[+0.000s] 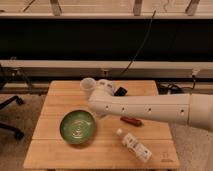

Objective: Push the ceramic bowl across the table

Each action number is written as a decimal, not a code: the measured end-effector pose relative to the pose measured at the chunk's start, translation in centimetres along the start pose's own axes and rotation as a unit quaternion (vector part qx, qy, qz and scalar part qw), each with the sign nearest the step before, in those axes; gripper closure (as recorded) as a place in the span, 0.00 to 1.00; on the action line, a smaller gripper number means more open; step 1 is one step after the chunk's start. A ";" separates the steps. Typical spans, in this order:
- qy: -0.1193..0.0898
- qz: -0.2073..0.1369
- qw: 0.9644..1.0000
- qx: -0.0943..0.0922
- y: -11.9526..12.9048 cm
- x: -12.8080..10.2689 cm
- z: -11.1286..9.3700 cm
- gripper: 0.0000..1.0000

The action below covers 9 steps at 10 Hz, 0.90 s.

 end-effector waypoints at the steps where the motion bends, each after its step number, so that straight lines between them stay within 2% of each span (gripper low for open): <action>1: -0.002 0.000 1.000 -0.002 -0.1 -0.3 0.0 0.20; 3: 0.001 0.003 1.000 -0.016 0.1 0.4 0.1 0.20; 9: 0.005 0.018 0.998 -0.057 1.3 2.1 3.7 0.20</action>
